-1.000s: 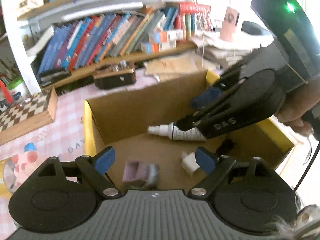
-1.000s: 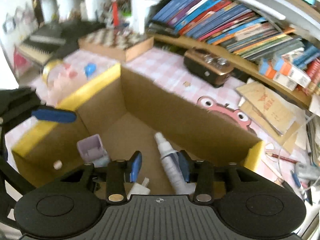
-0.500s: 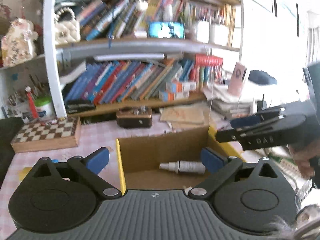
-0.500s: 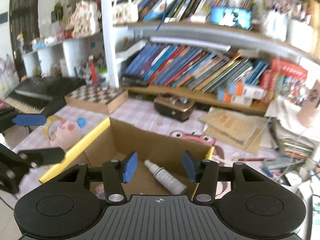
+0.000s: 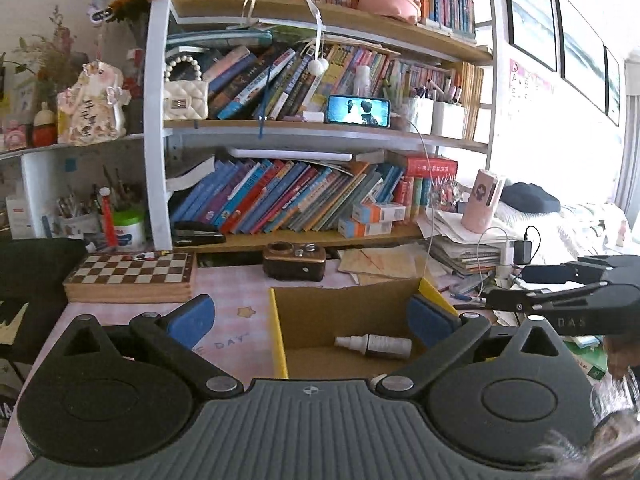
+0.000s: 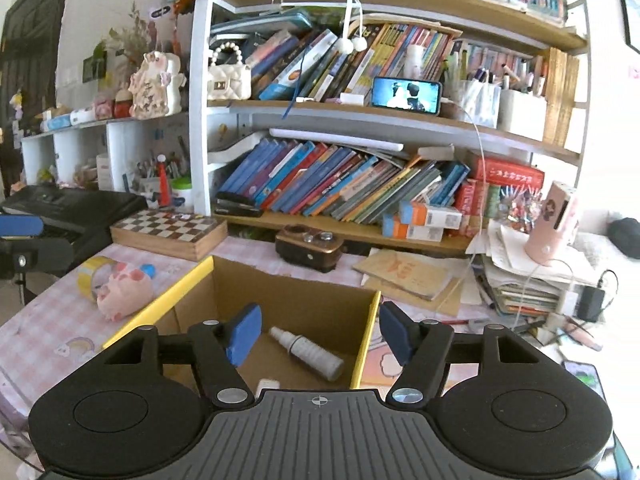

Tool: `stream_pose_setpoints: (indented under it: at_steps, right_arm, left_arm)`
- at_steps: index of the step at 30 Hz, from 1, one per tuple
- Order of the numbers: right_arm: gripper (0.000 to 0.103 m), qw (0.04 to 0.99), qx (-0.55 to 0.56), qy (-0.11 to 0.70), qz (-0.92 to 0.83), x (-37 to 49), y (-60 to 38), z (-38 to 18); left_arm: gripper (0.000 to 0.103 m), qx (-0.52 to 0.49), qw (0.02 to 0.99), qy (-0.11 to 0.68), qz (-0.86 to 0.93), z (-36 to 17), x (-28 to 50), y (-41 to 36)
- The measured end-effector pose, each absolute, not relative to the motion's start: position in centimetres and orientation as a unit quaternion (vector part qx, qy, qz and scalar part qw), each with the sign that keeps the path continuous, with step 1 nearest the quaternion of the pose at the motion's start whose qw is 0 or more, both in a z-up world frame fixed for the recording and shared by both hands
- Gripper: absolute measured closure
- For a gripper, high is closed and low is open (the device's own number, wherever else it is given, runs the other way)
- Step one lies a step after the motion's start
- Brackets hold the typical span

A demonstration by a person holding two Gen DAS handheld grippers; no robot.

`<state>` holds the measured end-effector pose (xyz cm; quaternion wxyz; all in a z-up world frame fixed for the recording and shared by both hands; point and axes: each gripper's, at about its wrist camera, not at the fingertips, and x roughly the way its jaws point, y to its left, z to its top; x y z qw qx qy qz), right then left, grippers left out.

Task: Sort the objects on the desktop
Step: 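Withdraw both open tools from the box toward the tape and plush pig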

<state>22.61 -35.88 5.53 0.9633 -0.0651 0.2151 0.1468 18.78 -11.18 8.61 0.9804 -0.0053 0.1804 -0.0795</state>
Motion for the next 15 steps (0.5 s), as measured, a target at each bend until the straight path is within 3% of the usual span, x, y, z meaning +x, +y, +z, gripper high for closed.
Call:
stream_pose_setpoints:
  at_steps: [15]
  right_arm:
    - [0.03,0.964,-0.028,0.258,0.058,14.2,-31.7,0.9]
  left_arm:
    - [0.0,-0.035,0.969,0.236,-0.056,3.9,12.6,-6.1]
